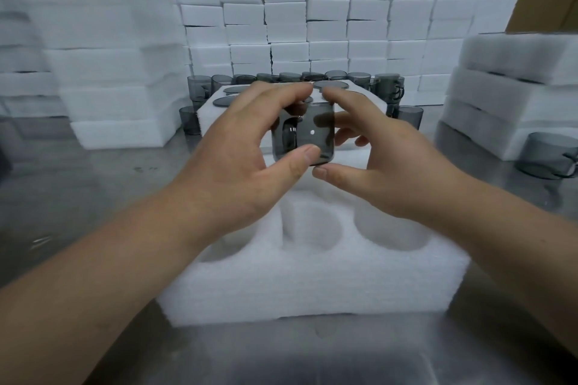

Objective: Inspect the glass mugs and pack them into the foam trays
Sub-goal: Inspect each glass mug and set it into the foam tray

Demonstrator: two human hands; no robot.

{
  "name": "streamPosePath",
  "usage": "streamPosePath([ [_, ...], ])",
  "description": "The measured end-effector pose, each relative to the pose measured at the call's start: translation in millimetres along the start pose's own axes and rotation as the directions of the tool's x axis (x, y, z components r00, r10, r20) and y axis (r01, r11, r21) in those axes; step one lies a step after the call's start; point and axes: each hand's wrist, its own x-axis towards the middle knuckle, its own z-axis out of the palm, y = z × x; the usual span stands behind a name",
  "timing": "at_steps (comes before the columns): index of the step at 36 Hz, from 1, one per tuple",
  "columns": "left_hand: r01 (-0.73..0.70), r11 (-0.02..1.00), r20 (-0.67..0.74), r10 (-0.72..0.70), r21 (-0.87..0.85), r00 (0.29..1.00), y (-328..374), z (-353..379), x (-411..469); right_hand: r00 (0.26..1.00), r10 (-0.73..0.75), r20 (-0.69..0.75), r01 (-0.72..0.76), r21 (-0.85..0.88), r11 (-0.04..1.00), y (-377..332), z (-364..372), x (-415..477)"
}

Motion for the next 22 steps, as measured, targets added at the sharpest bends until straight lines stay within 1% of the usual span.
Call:
streamPosePath([
  [4, 0.009, 0.999, -0.012, -0.009, 0.032, 1.0, -0.4, -0.7, -0.2, 0.998, -0.033, -0.054, 0.032, -0.01, 0.999, -0.6, 0.4, -0.9],
  [7, 0.061, 0.997, -0.021, -0.06, 0.049, 0.998, -1.4, -1.9, -0.1, 0.993, -0.065, -0.095, 0.062, -0.036, 0.997, -0.9, 0.7, -1.3],
  [10, 0.108, 0.994, 0.022, -0.108, 0.015, 0.994, -0.9, -1.3, 0.2, 0.984, -0.115, -0.134, 0.103, -0.094, 0.99, -0.5, 0.2, -0.6],
  [14, 0.183, 0.976, 0.061, -0.177, -0.121, 0.982, -0.2, -1.0, 1.1, 0.976, -0.179, -0.126, 0.158, -0.159, 0.974, 0.3, 0.9, 0.0],
  [18, 0.247, 0.962, 0.105, -0.236, -0.117, 0.966, -1.2, -0.6, 3.0, 0.966, -0.237, -0.105, 0.208, -0.233, 0.95, -3.0, 1.3, -1.2],
  [22, 0.283, 0.953, 0.136, -0.267, -0.113, 0.954, -3.1, -1.1, 4.5, 0.971, -0.223, -0.082, 0.2, -0.23, 0.953, -3.3, 0.8, -2.5],
])
